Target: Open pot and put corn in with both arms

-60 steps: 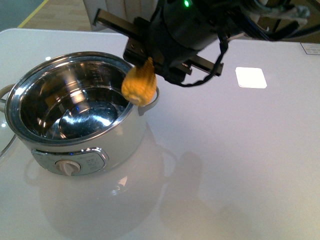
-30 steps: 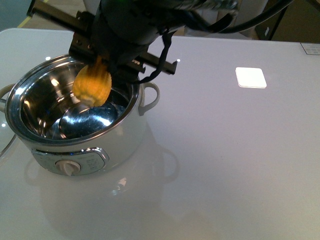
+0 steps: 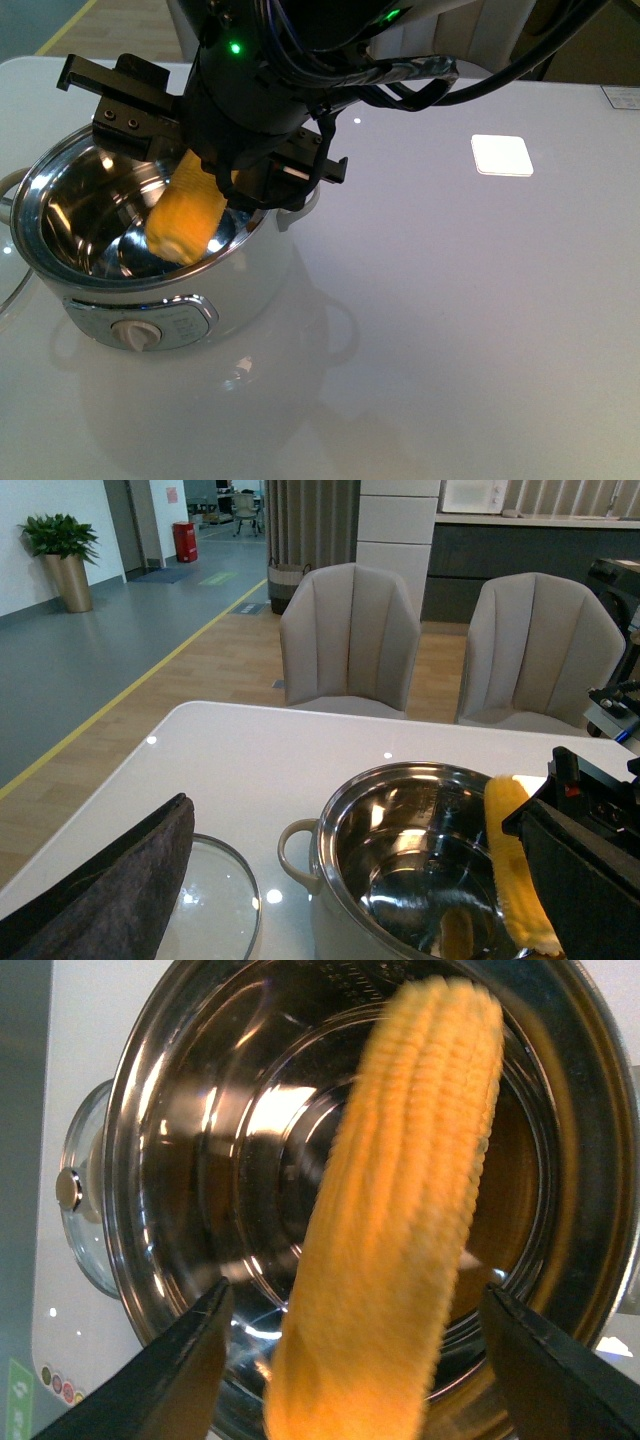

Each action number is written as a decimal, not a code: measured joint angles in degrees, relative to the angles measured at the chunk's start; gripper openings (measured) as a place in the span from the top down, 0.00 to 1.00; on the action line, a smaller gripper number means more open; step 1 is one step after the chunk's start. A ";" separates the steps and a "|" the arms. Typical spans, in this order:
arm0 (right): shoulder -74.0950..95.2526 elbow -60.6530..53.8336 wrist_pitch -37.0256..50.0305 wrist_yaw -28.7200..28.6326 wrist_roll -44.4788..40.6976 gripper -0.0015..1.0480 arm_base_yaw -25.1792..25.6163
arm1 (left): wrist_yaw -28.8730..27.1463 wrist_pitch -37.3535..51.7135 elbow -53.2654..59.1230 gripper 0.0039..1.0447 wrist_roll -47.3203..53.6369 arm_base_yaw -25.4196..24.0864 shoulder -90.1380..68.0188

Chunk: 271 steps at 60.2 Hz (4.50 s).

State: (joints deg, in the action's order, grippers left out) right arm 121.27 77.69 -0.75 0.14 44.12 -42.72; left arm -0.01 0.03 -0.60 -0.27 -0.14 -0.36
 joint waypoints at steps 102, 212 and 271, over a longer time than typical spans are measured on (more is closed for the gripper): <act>-70.10 -66.62 39.19 11.34 -37.46 0.42 30.82 | 0.00 0.00 0.00 0.06 0.00 0.00 0.00; -120.83 -76.65 0.87 -0.02 -43.78 0.98 42.62 | 0.00 0.00 0.00 0.06 0.00 0.00 0.00; -120.91 -76.65 0.85 -0.02 -43.85 0.08 42.62 | 0.00 0.00 0.00 0.06 0.00 0.00 0.00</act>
State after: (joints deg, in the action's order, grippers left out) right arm 0.36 1.04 0.10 0.12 0.27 -0.10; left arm -0.01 0.03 -0.60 -0.27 -0.14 -0.36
